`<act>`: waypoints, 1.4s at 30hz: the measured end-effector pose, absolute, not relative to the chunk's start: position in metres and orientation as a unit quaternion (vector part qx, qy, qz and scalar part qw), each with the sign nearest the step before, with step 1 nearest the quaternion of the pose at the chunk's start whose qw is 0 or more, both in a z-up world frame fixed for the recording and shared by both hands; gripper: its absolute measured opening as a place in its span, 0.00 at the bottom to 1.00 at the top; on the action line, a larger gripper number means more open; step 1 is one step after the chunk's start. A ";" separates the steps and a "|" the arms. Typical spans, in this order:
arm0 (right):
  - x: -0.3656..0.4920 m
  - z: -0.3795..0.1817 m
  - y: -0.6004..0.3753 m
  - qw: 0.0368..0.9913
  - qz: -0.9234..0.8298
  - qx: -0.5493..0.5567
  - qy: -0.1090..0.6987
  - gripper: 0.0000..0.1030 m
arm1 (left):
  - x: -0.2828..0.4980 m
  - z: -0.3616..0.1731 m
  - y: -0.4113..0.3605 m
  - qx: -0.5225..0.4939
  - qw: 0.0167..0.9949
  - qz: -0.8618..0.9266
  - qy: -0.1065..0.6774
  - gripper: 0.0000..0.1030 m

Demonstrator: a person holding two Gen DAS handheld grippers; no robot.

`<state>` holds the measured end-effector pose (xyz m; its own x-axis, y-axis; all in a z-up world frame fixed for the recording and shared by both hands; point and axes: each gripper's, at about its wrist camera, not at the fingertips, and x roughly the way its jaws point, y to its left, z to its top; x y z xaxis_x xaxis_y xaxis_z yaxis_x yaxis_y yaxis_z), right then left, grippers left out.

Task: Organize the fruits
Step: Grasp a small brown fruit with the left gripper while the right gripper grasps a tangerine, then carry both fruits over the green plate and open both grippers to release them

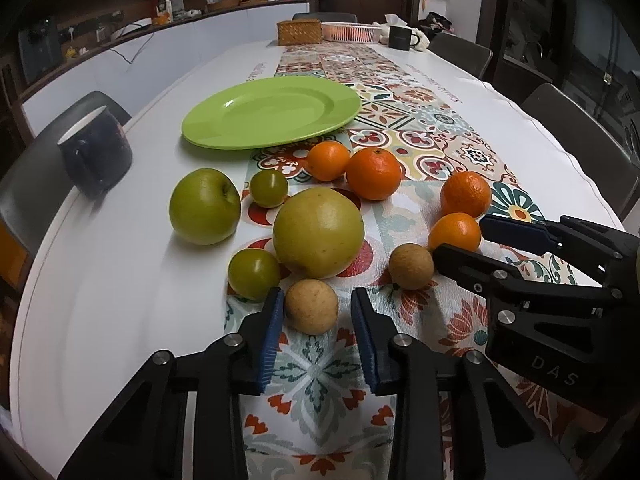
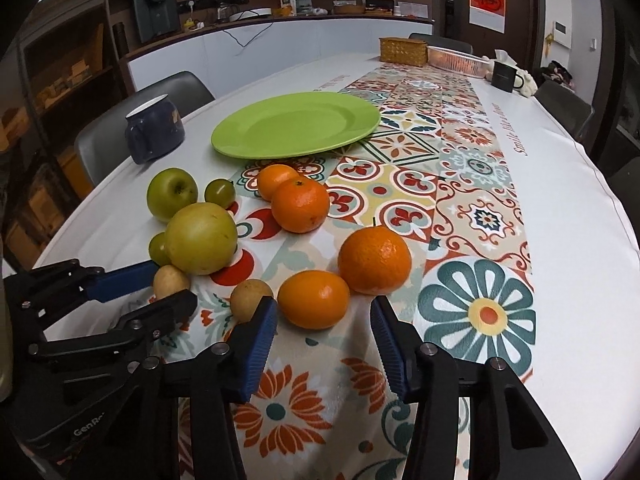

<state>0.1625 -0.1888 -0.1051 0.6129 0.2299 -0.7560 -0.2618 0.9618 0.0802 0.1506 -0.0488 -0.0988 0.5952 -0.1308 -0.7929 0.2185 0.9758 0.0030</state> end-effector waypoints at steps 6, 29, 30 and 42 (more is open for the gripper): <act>0.170 -0.108 -0.185 0.894 0.142 -0.022 0.423 0.44 | 0.155 -0.102 -0.048 0.039 0.887 -0.105 0.448 0.27; 0.151 -0.066 -0.182 0.913 0.163 -0.019 0.373 0.39 | 0.145 -0.053 -0.036 0.015 0.904 -0.116 0.411 0.27; 0.153 -0.062 -0.182 0.915 0.163 -0.017 0.369 0.39 | 0.147 -0.050 -0.035 0.017 0.905 -0.116 0.408 0.27; 0.197 -0.018 -0.168 0.928 0.175 -0.031 0.328 0.39 | 0.196 -0.013 -0.020 0.027 0.918 -0.115 0.379 0.27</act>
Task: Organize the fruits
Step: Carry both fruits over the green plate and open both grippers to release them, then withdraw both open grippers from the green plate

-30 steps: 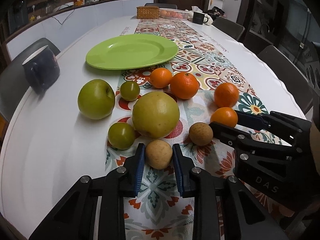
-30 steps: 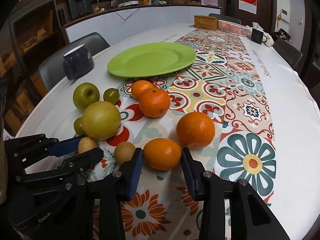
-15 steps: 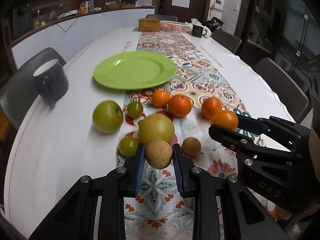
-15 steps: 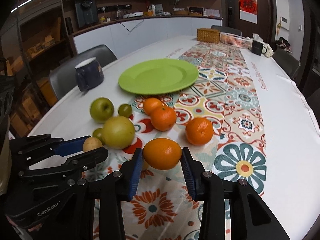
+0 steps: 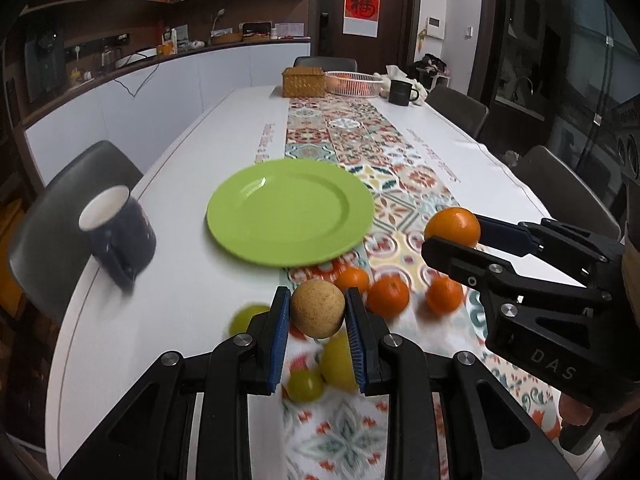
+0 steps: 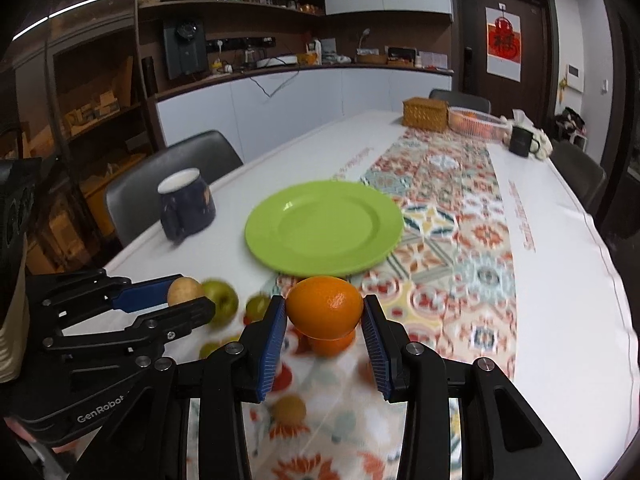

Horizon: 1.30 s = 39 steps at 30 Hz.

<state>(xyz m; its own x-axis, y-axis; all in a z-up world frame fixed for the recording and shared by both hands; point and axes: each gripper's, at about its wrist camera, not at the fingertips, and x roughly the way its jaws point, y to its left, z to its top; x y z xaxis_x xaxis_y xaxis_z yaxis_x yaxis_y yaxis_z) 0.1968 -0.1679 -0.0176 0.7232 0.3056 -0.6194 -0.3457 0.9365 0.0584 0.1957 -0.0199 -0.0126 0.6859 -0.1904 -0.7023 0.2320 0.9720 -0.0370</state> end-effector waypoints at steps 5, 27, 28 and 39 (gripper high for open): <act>0.227 -0.010 -0.156 0.924 0.187 -0.039 0.330 0.38 | 0.228 -0.007 -0.015 0.032 0.916 -0.118 0.381 0.27; 0.346 -0.067 -0.135 0.880 0.173 -0.027 0.441 0.39 | 0.338 -0.064 -0.004 0.042 0.866 -0.131 0.480 0.27; 0.348 -0.069 -0.136 0.879 0.173 -0.025 0.443 0.39 | 0.339 -0.064 -0.003 0.044 0.866 -0.130 0.481 0.27; 0.327 -0.058 -0.140 0.891 0.160 -0.036 0.424 0.42 | 0.315 -0.038 0.006 0.050 0.892 -0.095 0.440 0.51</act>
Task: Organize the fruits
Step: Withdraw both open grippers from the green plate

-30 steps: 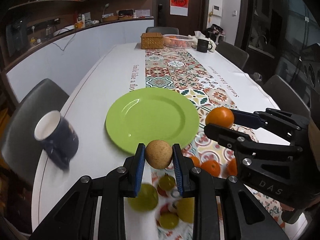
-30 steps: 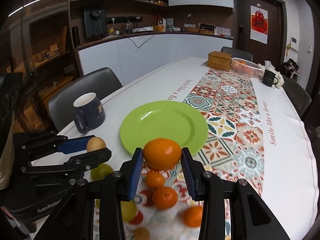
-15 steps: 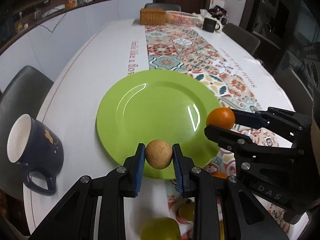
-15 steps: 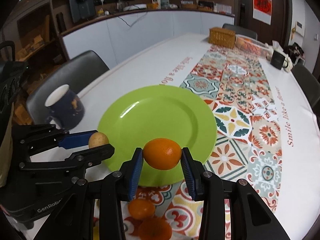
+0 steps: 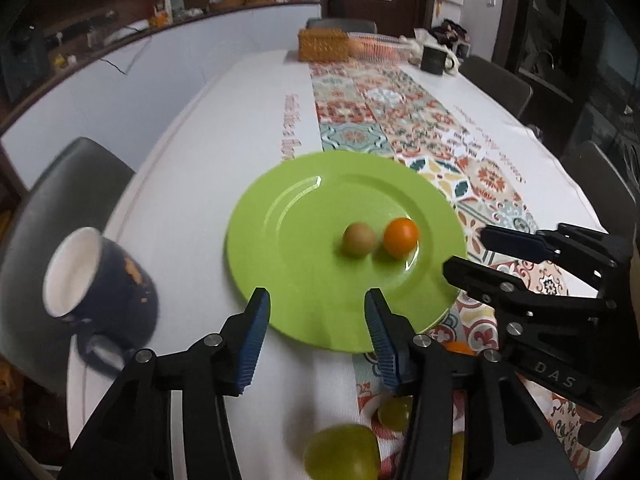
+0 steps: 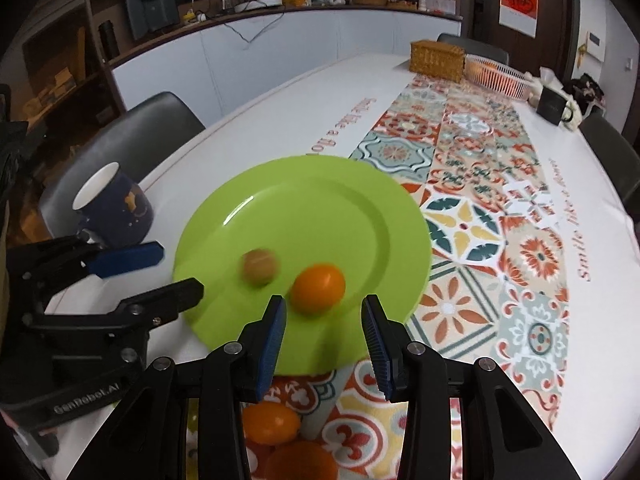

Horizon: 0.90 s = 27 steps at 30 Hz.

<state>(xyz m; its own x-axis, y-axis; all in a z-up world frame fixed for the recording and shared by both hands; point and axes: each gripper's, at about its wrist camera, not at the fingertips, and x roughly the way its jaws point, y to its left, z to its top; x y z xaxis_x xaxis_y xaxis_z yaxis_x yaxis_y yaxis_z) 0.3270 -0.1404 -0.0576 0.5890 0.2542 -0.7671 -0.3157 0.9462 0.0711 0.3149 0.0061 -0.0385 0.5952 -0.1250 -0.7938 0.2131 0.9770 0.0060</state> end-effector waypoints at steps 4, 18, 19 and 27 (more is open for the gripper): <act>0.302 -0.037 -0.145 0.906 0.153 -0.042 0.393 0.46 | 0.289 -0.022 0.009 0.053 0.906 -0.077 0.413 0.57; 0.195 0.015 -0.157 0.940 0.151 -0.037 0.304 0.62 | 0.180 0.034 0.015 0.062 0.944 -0.058 0.319 0.82; 0.189 0.016 -0.158 0.941 0.151 -0.036 0.301 0.65 | 0.174 0.035 0.015 0.060 0.945 -0.057 0.317 0.84; 0.145 0.018 -0.160 0.944 0.149 -0.026 0.292 0.67 | 0.131 0.035 0.017 0.062 0.950 -0.049 0.301 0.88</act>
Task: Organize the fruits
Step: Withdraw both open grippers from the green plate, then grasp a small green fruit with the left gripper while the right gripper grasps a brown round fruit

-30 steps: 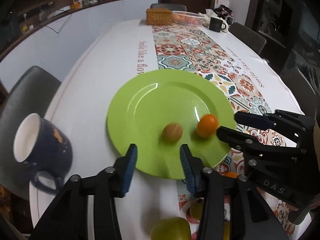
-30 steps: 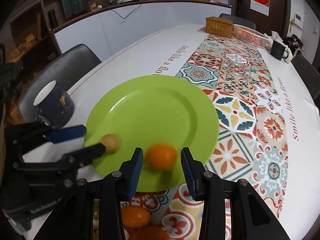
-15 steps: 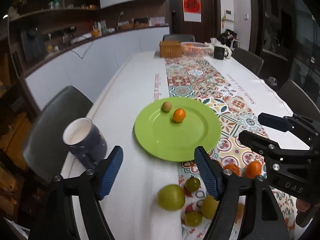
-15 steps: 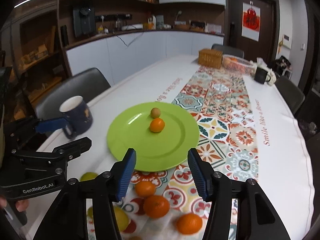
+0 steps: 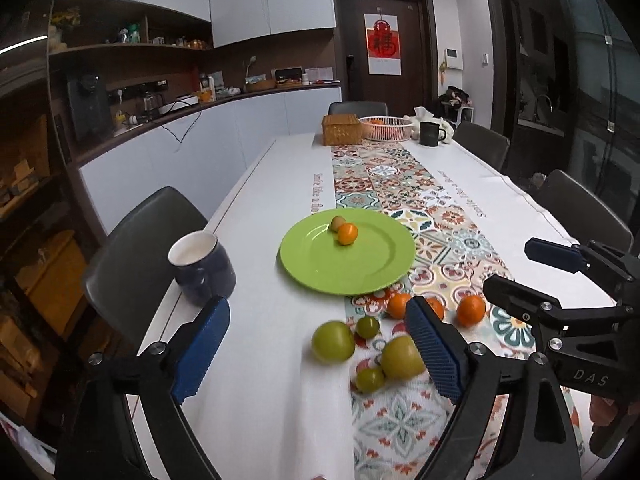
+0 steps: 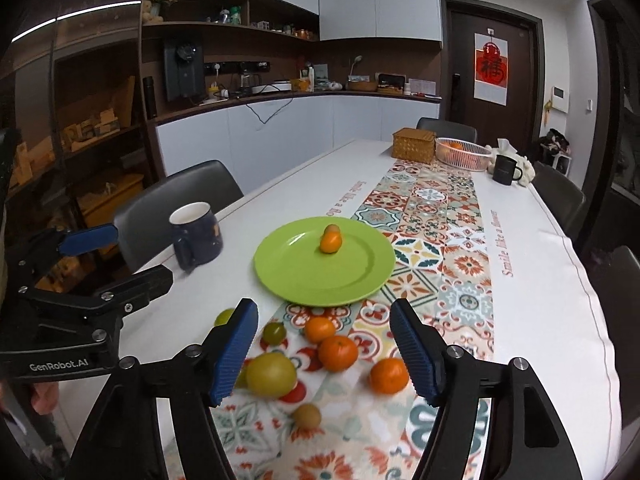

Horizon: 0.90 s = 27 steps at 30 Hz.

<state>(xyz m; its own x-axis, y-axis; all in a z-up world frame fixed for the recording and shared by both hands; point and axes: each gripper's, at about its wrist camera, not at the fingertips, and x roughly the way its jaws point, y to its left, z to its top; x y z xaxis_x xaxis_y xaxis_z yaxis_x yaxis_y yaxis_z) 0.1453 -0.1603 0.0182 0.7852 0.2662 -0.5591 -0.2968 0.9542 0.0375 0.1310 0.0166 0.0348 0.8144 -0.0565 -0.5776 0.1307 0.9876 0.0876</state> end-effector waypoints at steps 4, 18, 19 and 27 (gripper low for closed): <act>0.133 0.013 -0.160 0.944 0.146 -0.035 0.293 0.67 | 0.119 0.028 0.016 0.067 0.948 -0.055 0.306 0.88; 0.107 -0.028 -0.153 0.932 0.138 -0.060 0.330 0.67 | 0.099 -0.014 0.013 0.094 0.939 -0.077 0.322 0.88; 0.106 -0.032 -0.152 0.930 0.140 -0.061 0.334 0.67 | 0.100 -0.019 0.013 0.094 0.937 -0.083 0.326 0.88; 0.121 -0.061 -0.151 0.914 0.143 -0.058 0.376 0.67 | 0.117 -0.053 0.009 0.110 0.922 -0.108 0.356 0.87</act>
<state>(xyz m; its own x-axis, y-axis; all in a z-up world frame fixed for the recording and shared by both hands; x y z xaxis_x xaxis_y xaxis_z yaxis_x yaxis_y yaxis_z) 0.1207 -0.1512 -0.0612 0.6769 0.2180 -0.7030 -0.3053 0.9522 0.0012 0.1171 0.0095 -0.0527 0.7231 -0.1198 -0.6803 0.2771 0.9524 0.1268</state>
